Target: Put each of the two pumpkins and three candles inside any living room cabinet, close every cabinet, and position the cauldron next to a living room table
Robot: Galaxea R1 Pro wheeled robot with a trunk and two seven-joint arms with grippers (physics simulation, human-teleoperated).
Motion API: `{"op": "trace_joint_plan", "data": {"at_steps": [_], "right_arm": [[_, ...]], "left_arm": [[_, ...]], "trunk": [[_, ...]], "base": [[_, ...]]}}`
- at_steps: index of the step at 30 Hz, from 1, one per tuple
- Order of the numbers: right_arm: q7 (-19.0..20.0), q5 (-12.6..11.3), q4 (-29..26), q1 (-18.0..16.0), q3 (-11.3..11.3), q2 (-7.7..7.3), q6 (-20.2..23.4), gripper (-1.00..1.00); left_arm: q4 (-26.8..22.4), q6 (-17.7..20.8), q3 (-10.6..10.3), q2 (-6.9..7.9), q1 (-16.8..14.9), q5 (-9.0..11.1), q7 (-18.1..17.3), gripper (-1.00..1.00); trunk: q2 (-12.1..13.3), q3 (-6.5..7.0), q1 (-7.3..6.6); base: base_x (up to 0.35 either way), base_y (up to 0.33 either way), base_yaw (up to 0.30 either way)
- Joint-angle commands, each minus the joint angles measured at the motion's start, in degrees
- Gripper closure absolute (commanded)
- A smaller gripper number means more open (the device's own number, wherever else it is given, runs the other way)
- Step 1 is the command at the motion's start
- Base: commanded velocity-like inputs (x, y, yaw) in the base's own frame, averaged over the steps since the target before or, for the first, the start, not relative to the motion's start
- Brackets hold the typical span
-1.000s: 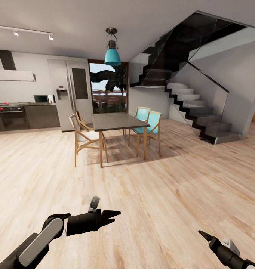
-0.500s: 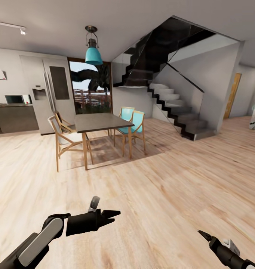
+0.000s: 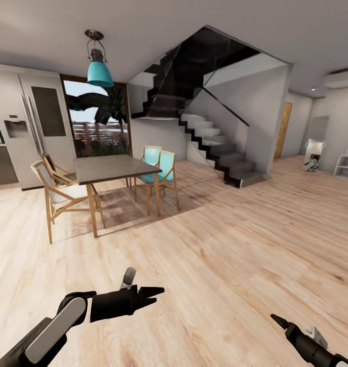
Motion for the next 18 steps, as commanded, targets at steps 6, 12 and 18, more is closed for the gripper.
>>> {"op": "trace_joint_plan", "data": {"at_steps": [6, 12, 18], "right_arm": [[0.34, -0.62, 0.23, -0.10, 0.33, -0.03, 0.51, -1.00], [0.32, -0.62, 0.24, -0.10, 0.33, 0.01, 0.51, -1.00], [0.29, -0.62, 0.26, -0.10, 0.33, 0.02, 0.51, -1.00]], "left_arm": [[-0.01, 0.08, 0.02, 0.09, -0.04, 0.00, -0.17, -1.00], [-0.01, 0.06, 0.03, 0.05, -0.04, 0.00, -0.10, -1.00], [-0.01, 0.09, 0.20, 0.05, -0.04, 0.00, -0.08, -1.00]], "trunk": [[-0.03, -0.06, -0.01], [-0.03, -0.06, -0.01], [-0.03, -0.06, -0.01]], "base": [[0.003, 0.000, -0.284], [0.185, 0.000, -0.285], [0.317, 0.000, -0.287]]}}
